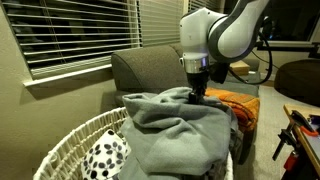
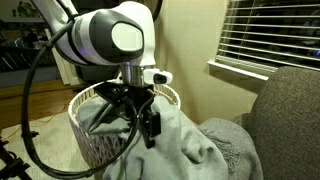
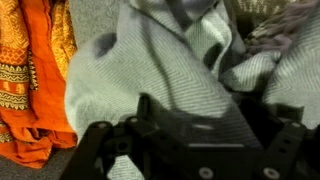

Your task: Put the fleece inside the basket

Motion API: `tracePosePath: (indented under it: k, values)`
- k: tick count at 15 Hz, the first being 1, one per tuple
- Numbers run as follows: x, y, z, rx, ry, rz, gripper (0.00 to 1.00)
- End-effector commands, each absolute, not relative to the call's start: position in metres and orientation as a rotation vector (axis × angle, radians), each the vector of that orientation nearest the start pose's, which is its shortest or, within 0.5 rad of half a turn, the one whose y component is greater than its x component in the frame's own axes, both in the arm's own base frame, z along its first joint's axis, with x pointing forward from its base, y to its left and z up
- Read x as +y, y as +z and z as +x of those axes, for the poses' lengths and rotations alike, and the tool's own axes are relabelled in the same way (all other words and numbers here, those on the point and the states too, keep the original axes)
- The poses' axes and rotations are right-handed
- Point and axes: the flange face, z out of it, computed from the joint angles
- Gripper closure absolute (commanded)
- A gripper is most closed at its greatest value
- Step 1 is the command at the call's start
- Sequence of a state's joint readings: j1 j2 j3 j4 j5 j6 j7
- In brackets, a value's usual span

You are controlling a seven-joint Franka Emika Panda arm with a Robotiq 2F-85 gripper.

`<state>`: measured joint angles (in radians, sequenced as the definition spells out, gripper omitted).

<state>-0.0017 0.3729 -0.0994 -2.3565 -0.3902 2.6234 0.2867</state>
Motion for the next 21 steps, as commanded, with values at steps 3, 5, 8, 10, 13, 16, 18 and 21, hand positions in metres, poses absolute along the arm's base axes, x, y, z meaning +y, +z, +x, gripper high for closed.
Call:
tracePosePath:
  k: [3, 5, 8, 10, 13, 16, 18, 21]
  values:
    - [-0.040, 0.159, 0.494, 0.029, 0.147, -3.351, 0.52]
    - [-0.037, 0.159, 0.494, 0.025, 0.150, -3.351, 0.66]
    - [-0.034, 0.163, 0.493, 0.020, 0.151, -3.352, 0.84]
    - [-0.033, 0.171, 0.492, 0.019, 0.136, -3.349, 0.96]
    - [-0.027, 0.191, 0.489, 0.012, 0.090, -3.346, 1.00]
    - [-0.019, 0.218, 0.487, -0.005, 0.031, -3.349, 0.97]
    - [-0.008, 0.238, 0.488, -0.026, -0.011, -3.351, 0.97]
    - [0.014, 0.266, 0.487, -0.077, -0.055, -3.355, 0.97]
